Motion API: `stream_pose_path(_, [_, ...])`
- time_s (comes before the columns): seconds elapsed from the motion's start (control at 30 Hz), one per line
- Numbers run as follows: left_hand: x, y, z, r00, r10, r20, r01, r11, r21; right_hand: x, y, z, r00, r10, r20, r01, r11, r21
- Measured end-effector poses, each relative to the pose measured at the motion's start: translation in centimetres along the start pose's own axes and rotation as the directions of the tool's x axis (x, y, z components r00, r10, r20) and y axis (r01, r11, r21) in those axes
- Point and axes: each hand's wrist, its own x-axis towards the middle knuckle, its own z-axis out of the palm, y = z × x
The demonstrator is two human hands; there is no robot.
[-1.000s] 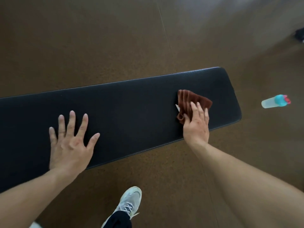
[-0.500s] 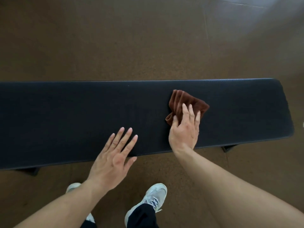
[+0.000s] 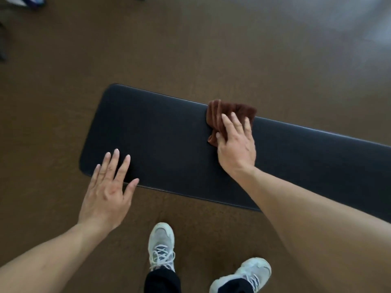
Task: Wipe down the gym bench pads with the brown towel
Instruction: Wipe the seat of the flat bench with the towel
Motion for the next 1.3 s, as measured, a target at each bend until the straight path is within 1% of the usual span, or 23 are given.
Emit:
stream_pose_path(0.07, [-0.7,-3.5,-1.2,0.992,-0.120,-0.031,0.118,0.992,-0.047,0.1,-6.5,3.2,0.980,-0.178,0.091,0.182,0.983,-0.035])
stream_pose_path(0.13, [-1.0,-5.5,-1.8,0.981,-0.189,-0.030,0.186,0.979,-0.085,-0.1,-11.2,5.3,0.932,-0.319,0.172,0.333,0.941,-0.061])
stream_pose_path(0.23, [-1.8,-8.6,-2.2,0.957,-0.288,-0.020,0.282,0.948,-0.150,-2.4,-16.3,8.5,0.810,-0.520,0.271,0.556,0.828,-0.072])
stream_pose_path(0.3, [-2.2,-10.1,-2.0,0.949,-0.316,-0.009,0.309,0.932,-0.192,-4.8,-17.9,10.4,0.696,-0.642,0.322,0.693,0.717,-0.069])
stream_pose_path(0.4, [-2.3,-11.1,-1.9,0.952,-0.307,0.012,0.301,0.925,-0.232,-5.9,-18.0,11.7,0.564,-0.717,0.411,0.807,0.584,-0.088])
stream_pose_path(0.47, [-1.7,-11.5,-2.4,0.956,-0.294,0.014,0.287,0.921,-0.265,-4.5,-18.1,11.1,0.469,-0.753,0.462,0.872,0.478,-0.107])
stream_pose_path(0.5, [-1.0,-11.6,-2.9,0.961,-0.278,0.008,0.268,0.918,-0.292,-3.2,-18.2,10.7,0.439,-0.768,0.467,0.893,0.431,-0.130])
stream_pose_path(0.53, [-0.2,-11.5,-3.3,0.966,-0.257,0.002,0.245,0.917,-0.314,-1.4,-18.3,10.7,0.447,-0.769,0.458,0.891,0.427,-0.152])
stream_pose_path(0.57, [0.6,-11.5,-3.8,0.970,-0.241,-0.004,0.226,0.915,-0.334,0.4,-18.8,10.8,0.509,-0.752,0.420,0.858,0.483,-0.175])
stream_pose_path(0.6, [1.4,-11.6,-4.1,0.974,-0.226,-0.019,0.205,0.914,-0.349,2.3,-19.4,10.9,0.616,-0.708,0.345,0.784,0.591,-0.188])
stream_pose_path(0.67, [2.8,-11.7,-4.6,0.978,-0.209,-0.028,0.185,0.913,-0.364,5.4,-21.3,11.0,0.825,-0.529,0.201,0.558,0.820,-0.132])
stream_pose_path(0.7, [3.4,-11.7,-4.8,0.979,-0.202,-0.028,0.178,0.914,-0.366,6.5,-22.2,11.1,0.887,-0.427,0.177,0.447,0.890,-0.092])
stream_pose_path(0.73, [3.6,-11.8,-4.8,0.980,-0.199,-0.020,0.178,0.914,-0.366,6.8,-22.7,11.4,0.920,-0.357,0.162,0.372,0.925,-0.074])
stream_pose_path(0.77, [3.7,-11.8,-5.0,0.980,-0.196,-0.027,0.173,0.912,-0.372,6.6,-23.2,11.6,0.933,-0.332,0.137,0.344,0.935,-0.081])
stream_pose_path(0.83, [3.4,-11.9,-5.0,0.979,-0.195,-0.061,0.157,0.910,-0.384,4.9,-23.7,12.0,0.924,-0.375,0.072,0.380,0.920,-0.092])
stream_pose_path(0.9, [2.7,-12.2,-5.0,0.976,-0.202,-0.085,0.156,0.912,-0.380,2.2,-23.1,12.7,0.878,-0.474,0.072,0.479,0.874,-0.083])
stream_pose_path(0.97, [2.2,-12.4,-4.8,0.971,-0.217,-0.101,0.170,0.921,-0.350,-1.3,-21.6,13.1,0.785,-0.610,0.106,0.619,0.780,-0.094])
stream_pose_path(1.03, [1.6,-13.1,-5.1,0.964,-0.254,-0.079,0.218,0.925,-0.311,-5.5,-20.3,13.9,0.652,-0.730,0.205,0.755,0.650,-0.090])
stream_pose_path(1.1, [1.7,-11.9,-5.4,0.967,-0.253,-0.008,0.243,0.938,-0.248,-8.1,-17.6,13.3,0.582,-0.756,0.299,0.806,0.585,-0.090])
stream_pose_path(1.13, [1.6,-11.5,-5.7,0.972,-0.235,0.008,0.232,0.950,-0.208,-8.8,-16.8,13.2,0.576,-0.750,0.325,0.808,0.582,-0.089])
stream_pose_path(1.17, [1.9,-9.6,-5.5,0.981,-0.192,0.014,0.192,0.966,-0.175,-8.9,-14.7,12.4,0.596,-0.738,0.317,0.794,0.600,-0.099])
stream_pose_path(1.23, [2.6,-6.0,-5.4,0.992,-0.128,0.015,0.129,0.982,-0.136,-8.2,-11.9,10.7,0.645,-0.704,0.296,0.754,0.649,-0.099])
stream_pose_path(1.3, [3.8,-1.7,-5.0,0.995,-0.102,0.007,0.102,0.986,-0.134,-6.7,-9.0,8.2,0.721,-0.647,0.248,0.683,0.725,-0.096])
